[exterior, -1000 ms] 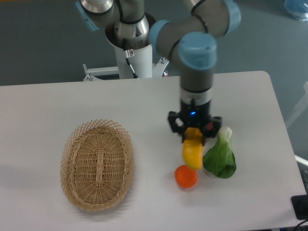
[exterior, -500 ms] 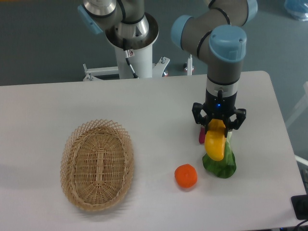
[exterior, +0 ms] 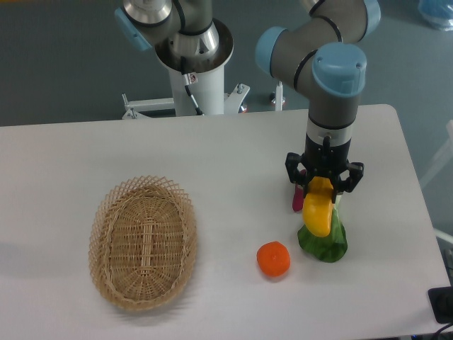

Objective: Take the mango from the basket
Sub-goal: 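Hold the mango raised beside the bok choy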

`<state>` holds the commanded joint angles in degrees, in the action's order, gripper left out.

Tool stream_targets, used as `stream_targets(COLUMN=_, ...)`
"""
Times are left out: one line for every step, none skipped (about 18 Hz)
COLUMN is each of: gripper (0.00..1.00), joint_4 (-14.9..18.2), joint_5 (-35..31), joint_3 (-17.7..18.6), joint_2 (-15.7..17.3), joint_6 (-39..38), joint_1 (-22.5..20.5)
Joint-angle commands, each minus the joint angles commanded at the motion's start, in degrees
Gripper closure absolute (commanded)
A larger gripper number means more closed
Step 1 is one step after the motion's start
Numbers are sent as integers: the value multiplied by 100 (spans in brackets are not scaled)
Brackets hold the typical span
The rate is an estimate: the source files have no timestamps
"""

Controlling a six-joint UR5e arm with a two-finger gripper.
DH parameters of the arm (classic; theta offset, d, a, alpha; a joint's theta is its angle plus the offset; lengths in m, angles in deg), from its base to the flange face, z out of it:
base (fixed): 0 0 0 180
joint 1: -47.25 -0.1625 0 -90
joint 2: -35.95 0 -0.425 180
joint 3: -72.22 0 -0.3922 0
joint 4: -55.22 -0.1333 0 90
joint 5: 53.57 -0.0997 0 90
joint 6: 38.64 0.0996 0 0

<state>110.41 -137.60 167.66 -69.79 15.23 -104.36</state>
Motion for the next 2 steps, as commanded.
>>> stream_targets(gripper=48, joint_4=0, joint_5=0, joint_3=0, joint_2=9, joint_6=0, joint_1=0)
stream_targets(gripper=48, joint_4=-9, joint_5=0, joint_3=9, joint_2=9, joint_6=-9, joint_1=0)
